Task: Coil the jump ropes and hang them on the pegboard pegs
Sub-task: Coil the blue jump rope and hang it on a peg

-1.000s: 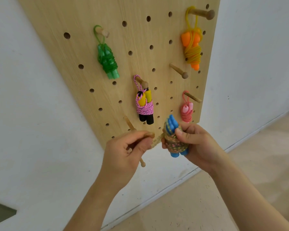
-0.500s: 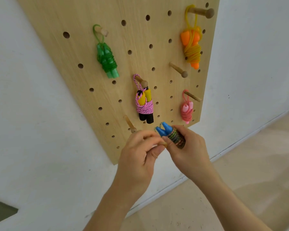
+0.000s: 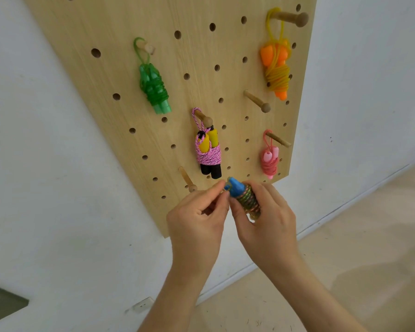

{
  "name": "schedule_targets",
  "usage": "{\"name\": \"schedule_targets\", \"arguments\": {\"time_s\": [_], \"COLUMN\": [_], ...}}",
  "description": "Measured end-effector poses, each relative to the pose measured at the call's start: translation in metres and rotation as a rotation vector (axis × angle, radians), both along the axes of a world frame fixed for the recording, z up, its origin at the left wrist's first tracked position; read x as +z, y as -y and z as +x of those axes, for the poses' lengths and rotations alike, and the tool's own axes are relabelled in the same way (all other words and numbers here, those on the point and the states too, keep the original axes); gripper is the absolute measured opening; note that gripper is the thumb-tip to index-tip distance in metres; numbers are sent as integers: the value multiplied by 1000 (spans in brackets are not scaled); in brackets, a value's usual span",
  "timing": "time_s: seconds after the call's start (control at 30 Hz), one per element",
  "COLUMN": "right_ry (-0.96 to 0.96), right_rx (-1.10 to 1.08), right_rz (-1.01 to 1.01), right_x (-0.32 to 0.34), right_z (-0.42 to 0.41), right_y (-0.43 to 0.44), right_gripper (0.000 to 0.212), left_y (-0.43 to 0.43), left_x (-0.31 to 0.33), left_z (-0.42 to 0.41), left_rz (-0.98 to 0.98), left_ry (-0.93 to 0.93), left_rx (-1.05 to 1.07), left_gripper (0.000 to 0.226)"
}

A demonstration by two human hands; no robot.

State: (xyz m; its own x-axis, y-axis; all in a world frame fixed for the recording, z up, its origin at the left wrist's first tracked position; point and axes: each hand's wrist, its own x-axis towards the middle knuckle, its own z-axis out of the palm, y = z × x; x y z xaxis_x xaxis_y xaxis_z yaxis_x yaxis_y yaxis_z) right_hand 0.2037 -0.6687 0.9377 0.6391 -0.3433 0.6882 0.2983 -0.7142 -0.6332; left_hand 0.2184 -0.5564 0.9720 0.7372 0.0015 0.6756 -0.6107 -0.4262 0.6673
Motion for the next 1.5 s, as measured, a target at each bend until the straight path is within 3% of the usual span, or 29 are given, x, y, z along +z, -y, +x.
{"name": "schedule_targets", "arguments": {"time_s": [0.13,0.3,0.37,0.47,0.57,0.73,0.9,1.03,1.13,1.2,1.37,1.5], "right_ry": [11,22,28,54,135,236,289,314,317,310,296,301], "right_rx": [-19,-32,-51,-76,-108,-90,-10,39,67,92,160,197], "right_rz": [-27,-42,-112,-266,-465,-791,-960,-1073,-1103,-1109,-1132,-1069], "right_x": [-2,-5,-7,-11,-11,-1,5,6,7,7,1,0], "right_z": [0,1,2,2,3,10,12,13,15,15,11,13], "right_y": [-4,-7,-5,3,17,36,46,50,49,49,58,60], "right_gripper": [27,30,30,25,17,12,18,19,18,16,14,16], "left_y": [0,4,2,-7,-16,-14,-10,-11,-9,-10,-34,-42], "left_x": [-4,-4,1,11,26,35,27,23,24,29,42,41], "left_z": [6,6,3,8,13,13,17,23,26,30,44,36], "left_rz": [187,195,161,-23,-115,-103,-44,269,747,887,418,538], "left_ry": [173,147,29,-423,-751,-822,-881,-861,-628,-555,-1126,-1031], "left_rx": [74,57,39,-132,-311,-324,-280,-250,-145,-87,-450,-606], "left_gripper": [22,23,30,49,38,13,8,17,16,21,31,41]}}
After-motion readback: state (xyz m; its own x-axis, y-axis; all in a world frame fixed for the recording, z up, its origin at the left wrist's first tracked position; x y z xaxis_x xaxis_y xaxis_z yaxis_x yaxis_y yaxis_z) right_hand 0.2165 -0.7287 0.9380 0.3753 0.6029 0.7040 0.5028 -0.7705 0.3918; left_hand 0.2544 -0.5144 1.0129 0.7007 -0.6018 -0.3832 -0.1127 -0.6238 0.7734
